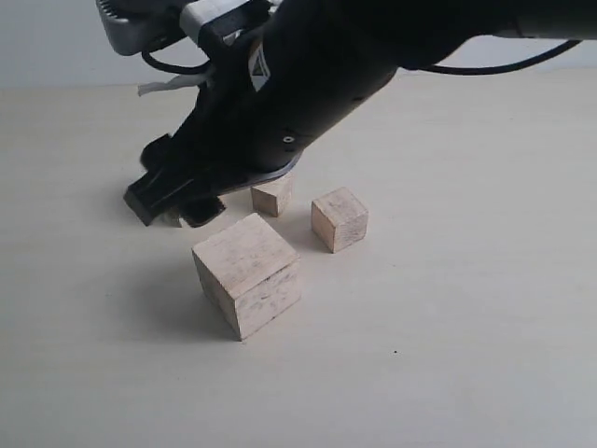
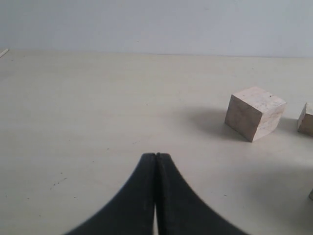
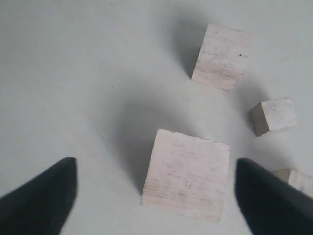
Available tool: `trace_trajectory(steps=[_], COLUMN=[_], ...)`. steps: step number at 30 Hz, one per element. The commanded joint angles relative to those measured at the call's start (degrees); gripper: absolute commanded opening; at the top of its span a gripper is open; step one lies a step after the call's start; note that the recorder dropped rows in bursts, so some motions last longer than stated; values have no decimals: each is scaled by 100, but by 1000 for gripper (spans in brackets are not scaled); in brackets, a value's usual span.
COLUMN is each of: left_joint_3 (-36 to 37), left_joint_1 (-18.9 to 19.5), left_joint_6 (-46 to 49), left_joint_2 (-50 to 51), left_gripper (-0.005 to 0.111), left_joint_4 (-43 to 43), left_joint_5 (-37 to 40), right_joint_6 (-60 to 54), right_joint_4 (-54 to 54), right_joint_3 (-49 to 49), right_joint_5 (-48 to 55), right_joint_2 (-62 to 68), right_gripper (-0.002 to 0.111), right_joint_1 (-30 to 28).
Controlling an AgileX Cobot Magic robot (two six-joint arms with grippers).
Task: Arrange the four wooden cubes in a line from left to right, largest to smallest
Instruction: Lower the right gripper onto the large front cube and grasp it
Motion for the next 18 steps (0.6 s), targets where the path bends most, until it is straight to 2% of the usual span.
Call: trace_trajectory(steps=[1,8,15,18], left_joint_3=[20,20,20,20], left_joint_1=[18,18,18,18], left_joint_6=[-5,-5,-5,-5], left_joint_2=[-36,-36,-36,-36], left_gripper=[0,0,0,0], left_joint_4=[6,6,6,6], left_joint_5=[-32,-32,-32,-32], right_joint_6=[-76,612,1515,1561], right_joint_4=[-217,-299,-995,-1305], right_joint_3=[-49,-49,-76,-84], right_joint_5=[-4,-4,-79,-68], right_joint_2=[277,784,999,1113], right_gripper=[105,105,105,105], right_joint_1=[16,16,-31,-31])
